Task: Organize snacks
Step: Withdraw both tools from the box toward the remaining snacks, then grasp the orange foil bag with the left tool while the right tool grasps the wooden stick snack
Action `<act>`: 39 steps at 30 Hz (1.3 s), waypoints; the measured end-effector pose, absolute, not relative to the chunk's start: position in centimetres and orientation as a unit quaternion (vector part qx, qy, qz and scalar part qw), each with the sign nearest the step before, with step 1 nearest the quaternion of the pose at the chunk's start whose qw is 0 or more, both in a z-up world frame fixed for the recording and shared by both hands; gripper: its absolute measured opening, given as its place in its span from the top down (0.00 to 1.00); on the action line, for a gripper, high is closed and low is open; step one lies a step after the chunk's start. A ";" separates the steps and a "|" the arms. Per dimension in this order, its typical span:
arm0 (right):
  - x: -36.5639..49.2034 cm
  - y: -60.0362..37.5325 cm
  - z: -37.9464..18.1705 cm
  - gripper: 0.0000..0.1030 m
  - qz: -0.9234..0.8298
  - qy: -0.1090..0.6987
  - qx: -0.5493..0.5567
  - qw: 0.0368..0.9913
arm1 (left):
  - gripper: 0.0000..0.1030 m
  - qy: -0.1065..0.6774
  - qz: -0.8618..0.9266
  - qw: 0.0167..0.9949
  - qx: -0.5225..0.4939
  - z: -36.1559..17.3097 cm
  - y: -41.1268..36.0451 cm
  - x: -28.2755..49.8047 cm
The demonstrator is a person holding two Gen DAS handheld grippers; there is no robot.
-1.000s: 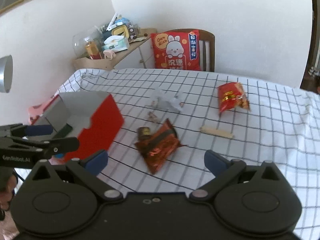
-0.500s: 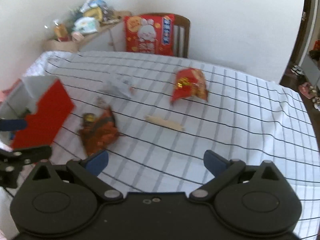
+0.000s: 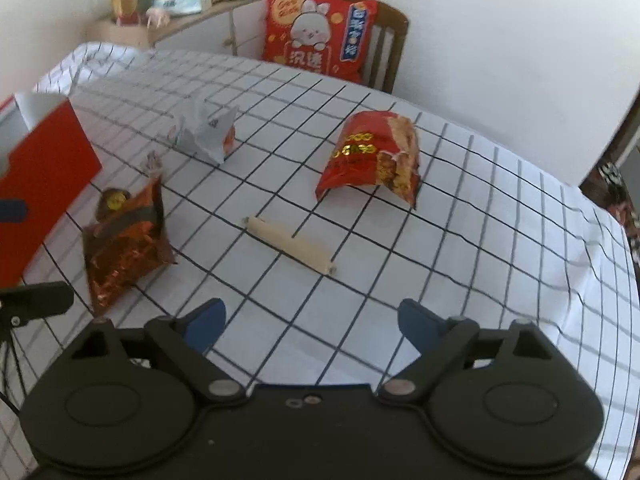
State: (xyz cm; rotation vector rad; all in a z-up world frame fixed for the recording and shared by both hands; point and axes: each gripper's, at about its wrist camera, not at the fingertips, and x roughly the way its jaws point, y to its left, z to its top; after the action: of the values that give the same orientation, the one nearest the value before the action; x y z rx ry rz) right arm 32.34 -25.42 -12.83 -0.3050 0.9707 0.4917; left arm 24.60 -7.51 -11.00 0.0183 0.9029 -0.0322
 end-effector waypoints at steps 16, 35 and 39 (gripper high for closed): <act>36.7 -21.7 -16.5 0.39 0.287 0.463 -0.207 0.813 | 0.14 0.474 -0.020 0.880 0.025 -14.4 -7.3 28.6; 36.1 -21.8 -16.4 0.91 0.276 0.460 -0.168 0.827 | 0.56 0.481 -0.021 0.876 0.028 -15.0 -6.8 29.0; 34.8 -22.4 -16.4 0.91 0.250 0.469 -0.137 0.836 | 0.63 0.478 -0.026 0.878 0.027 -14.9 -6.8 28.4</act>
State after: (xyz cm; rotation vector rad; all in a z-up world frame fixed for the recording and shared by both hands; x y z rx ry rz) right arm 34.83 -22.44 -16.40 -0.2898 0.9936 0.5304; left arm 28.41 -6.83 -14.86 0.0571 0.9972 -0.0540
